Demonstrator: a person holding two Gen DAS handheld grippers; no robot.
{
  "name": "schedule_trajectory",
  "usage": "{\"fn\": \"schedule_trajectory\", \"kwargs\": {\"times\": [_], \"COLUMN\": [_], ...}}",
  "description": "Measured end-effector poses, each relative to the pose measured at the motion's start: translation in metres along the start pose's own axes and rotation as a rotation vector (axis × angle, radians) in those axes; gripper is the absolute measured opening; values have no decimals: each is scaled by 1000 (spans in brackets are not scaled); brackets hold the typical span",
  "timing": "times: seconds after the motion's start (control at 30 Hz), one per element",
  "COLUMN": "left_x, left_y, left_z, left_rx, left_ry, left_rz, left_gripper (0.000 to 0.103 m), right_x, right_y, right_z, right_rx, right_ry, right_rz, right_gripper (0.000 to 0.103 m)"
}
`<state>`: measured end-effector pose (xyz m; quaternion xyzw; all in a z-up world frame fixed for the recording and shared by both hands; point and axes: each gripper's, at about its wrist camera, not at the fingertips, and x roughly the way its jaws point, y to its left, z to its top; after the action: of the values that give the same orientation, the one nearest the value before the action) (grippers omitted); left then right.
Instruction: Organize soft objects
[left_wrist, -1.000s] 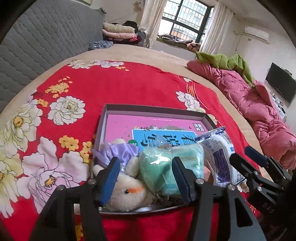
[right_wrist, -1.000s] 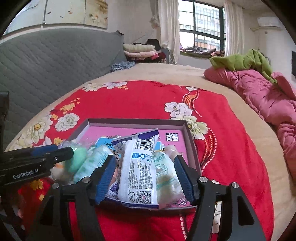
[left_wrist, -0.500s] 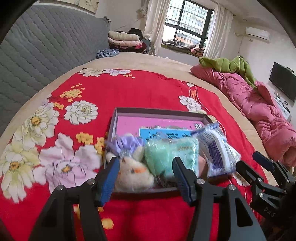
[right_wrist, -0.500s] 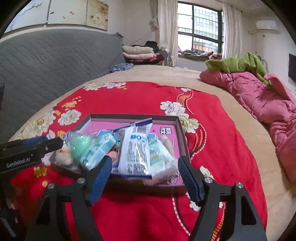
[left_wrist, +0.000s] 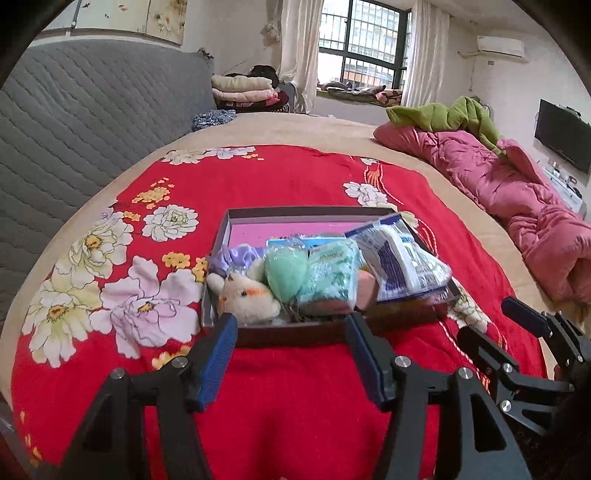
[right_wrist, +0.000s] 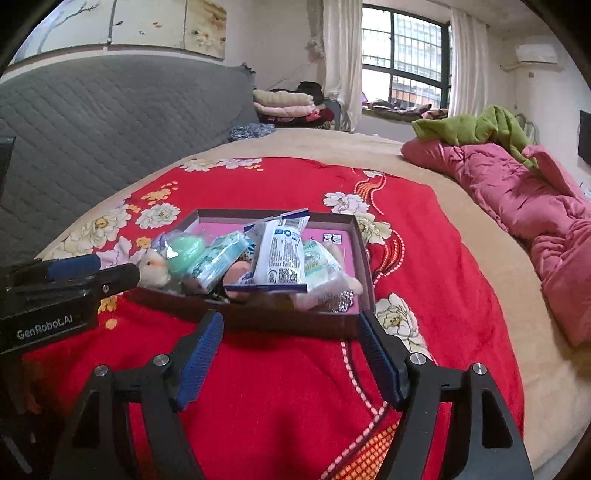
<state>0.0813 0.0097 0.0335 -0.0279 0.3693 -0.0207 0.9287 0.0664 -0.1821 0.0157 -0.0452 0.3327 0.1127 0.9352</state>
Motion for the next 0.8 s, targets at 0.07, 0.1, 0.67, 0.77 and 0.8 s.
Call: {"fn": "schedule_trajectory", "kwargs": {"times": [0.07,0.1,0.67,0.77,0.8], "left_x": [-4,-6,-25,-25,-26], "left_y": [-1,-1,2,0,0], "left_z": [-5,-7,-33,-38,-39], "left_rx": [2,3,-40,-43,-46], "left_ry": [10,15,72,82,83], "left_rz": [4,13,57,57,56], "left_gripper": [62,62,62,62,62], "right_x": [-4,-5,-33,-36,-37], "right_y": [3,3,15,15,15], "right_z": [-2,-2,-17,-20,-21], "right_rx": [1,4,24,35,37], "right_ry": [0,-1,-10,-13,-12], "right_rz": [-2,-6,-1,3,3], "right_gripper": [76,76,76,76,76]}}
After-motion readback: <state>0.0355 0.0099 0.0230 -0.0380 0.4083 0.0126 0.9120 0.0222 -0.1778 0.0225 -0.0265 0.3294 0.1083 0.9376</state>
